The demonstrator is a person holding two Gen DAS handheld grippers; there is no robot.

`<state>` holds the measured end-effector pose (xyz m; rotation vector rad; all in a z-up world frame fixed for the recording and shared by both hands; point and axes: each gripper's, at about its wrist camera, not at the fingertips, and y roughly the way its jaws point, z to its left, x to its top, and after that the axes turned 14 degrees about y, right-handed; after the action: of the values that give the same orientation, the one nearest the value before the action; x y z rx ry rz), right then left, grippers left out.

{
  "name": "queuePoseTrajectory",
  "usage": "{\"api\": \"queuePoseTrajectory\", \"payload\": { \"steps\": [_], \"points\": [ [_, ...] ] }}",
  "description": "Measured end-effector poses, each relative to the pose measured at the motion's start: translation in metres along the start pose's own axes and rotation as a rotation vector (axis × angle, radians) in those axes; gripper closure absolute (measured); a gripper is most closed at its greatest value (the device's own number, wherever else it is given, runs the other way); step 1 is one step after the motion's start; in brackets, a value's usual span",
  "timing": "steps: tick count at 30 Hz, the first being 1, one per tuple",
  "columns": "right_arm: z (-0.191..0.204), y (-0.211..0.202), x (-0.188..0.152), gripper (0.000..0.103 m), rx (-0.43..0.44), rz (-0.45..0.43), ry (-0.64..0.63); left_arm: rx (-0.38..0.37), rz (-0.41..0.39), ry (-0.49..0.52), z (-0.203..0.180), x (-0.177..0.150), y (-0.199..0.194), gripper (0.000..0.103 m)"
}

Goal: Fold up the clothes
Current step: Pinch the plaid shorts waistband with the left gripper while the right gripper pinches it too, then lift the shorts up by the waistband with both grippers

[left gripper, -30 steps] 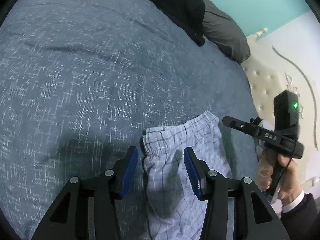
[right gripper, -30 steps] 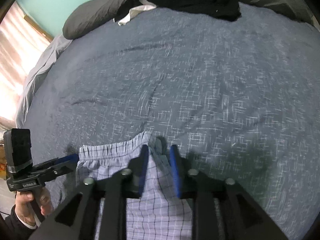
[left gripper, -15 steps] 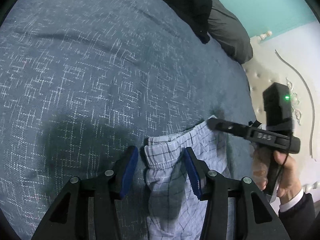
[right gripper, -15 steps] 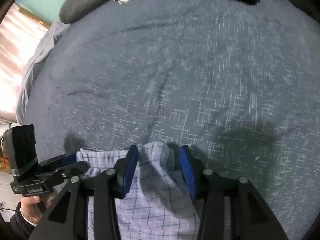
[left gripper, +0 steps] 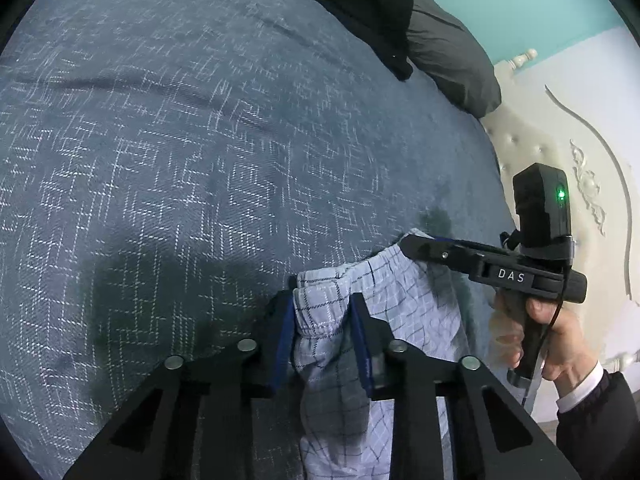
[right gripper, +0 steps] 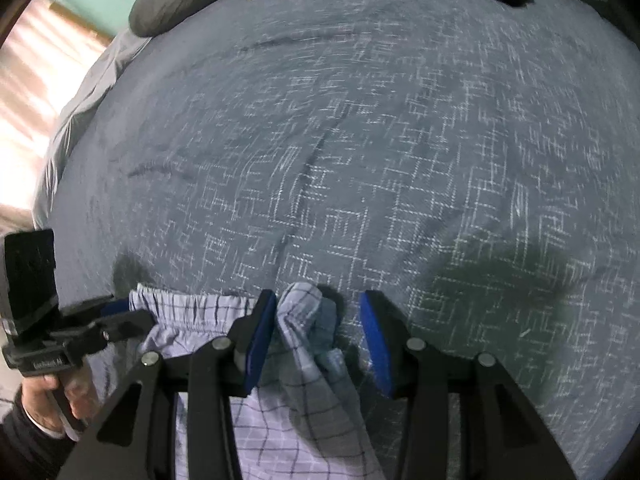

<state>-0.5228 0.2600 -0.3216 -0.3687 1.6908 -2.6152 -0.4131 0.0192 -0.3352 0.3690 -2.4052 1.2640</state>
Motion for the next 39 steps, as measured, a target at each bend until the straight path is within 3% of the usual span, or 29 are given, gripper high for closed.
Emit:
{"api": "queuePoseTrajectory", "payload": {
  "steps": [4, 8, 11, 21, 39],
  "points": [
    [0.005, 0.0, -0.004, 0.064, -0.012, -0.014, -0.034, -0.001, -0.005, 0.017, -0.004, 0.002, -0.001, 0.08],
    [0.014, 0.0, -0.013, 0.082, -0.002, -0.031, -0.074, 0.001, -0.011, 0.036, -0.009, 0.005, -0.004, 0.083],
    [0.02, -0.003, -0.019, 0.088, -0.009, -0.051, -0.102, 0.007, -0.017, 0.048, -0.013, 0.006, -0.008, 0.084],
    [0.016, -0.04, -0.03, 0.091, 0.036, -0.147, -0.128, 0.017, -0.039, 0.084, -0.028, 0.012, -0.024, 0.087],
    [0.044, -0.131, -0.072, 0.092, 0.113, -0.389, -0.184, 0.032, -0.129, 0.214, -0.097, 0.025, -0.088, 0.088]
  ]
}}
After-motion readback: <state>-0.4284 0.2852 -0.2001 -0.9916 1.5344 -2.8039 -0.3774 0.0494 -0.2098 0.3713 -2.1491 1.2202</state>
